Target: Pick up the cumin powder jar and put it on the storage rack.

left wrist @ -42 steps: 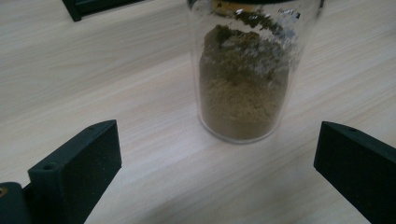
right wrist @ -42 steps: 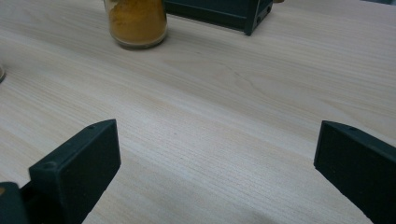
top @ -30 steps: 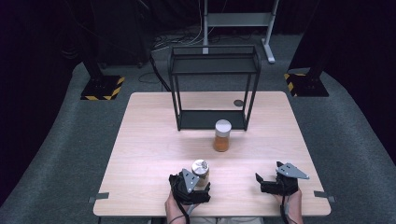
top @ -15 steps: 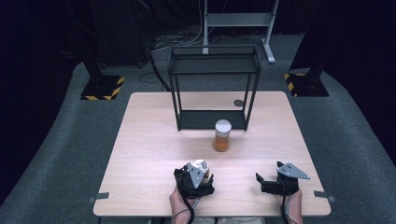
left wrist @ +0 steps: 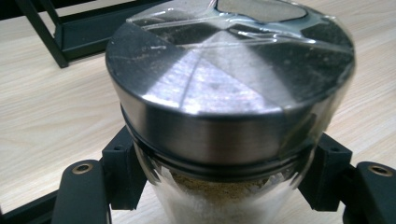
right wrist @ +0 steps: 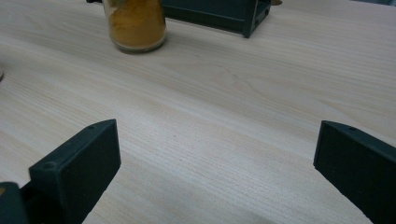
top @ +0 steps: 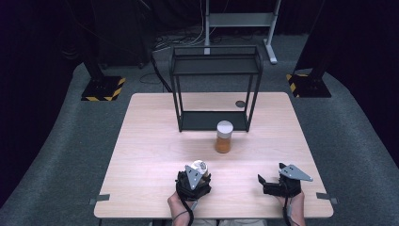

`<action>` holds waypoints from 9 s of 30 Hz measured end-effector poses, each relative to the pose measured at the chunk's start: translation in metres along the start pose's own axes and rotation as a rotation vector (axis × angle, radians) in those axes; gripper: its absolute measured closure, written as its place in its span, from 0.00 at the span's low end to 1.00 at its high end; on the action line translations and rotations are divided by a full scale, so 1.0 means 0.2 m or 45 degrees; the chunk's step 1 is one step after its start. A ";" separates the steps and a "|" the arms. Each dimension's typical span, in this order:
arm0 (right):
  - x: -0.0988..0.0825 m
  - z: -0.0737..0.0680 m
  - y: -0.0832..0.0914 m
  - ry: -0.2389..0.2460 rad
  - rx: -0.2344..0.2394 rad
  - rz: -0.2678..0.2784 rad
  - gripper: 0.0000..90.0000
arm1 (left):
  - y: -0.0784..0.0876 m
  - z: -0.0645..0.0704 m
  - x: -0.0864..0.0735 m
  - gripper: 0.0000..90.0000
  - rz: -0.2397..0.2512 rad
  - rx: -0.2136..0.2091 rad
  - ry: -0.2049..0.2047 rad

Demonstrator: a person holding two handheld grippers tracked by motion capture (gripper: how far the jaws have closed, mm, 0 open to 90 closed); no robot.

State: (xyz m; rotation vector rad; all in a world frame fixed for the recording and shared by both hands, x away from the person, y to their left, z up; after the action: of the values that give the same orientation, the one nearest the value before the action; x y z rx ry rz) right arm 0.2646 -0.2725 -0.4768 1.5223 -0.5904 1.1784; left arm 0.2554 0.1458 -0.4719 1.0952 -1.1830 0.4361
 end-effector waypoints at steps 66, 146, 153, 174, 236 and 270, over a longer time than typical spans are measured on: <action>0.00 -0.01 0.00 -0.004 -0.022 -0.004 0.00 | 0.25 -0.28 0.25 0.33 0.044 -0.034 -0.010; 0.01 -0.02 0.00 0.006 -0.030 -0.012 0.00 | 0.19 -0.49 0.70 0.33 0.062 -0.133 -0.084; 0.01 -0.02 0.00 0.004 -0.029 -0.012 0.00 | 0.18 -0.51 0.72 0.33 0.063 -0.139 -0.074; 0.01 -0.02 0.00 0.006 -0.026 -0.012 0.00 | 0.12 -0.54 0.85 0.33 0.051 -0.129 -0.097; 0.01 -0.01 -0.01 0.004 -0.020 -0.021 0.00 | 0.04 -0.72 1.24 0.33 0.052 -0.147 -0.049; 0.01 -0.01 -0.01 0.002 -0.020 -0.024 0.00 | 0.09 -0.81 1.52 0.33 0.079 -0.180 0.002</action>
State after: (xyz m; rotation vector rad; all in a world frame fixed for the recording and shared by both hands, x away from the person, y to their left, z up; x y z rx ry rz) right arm 0.2661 -0.2693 -0.4752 1.5104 -0.5821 1.1578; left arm 0.4392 0.2164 -0.1883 0.9382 -1.2297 0.3948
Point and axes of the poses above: each handheld gripper's, and its own axes: y roughly backward along the jaws, x roughly out of its top, z roughly to its right, the point moved 4 cm from there along -y, roughly forward along the jaws, and after that the axes turned 5 degrees about -x, right-handed, at the moved point
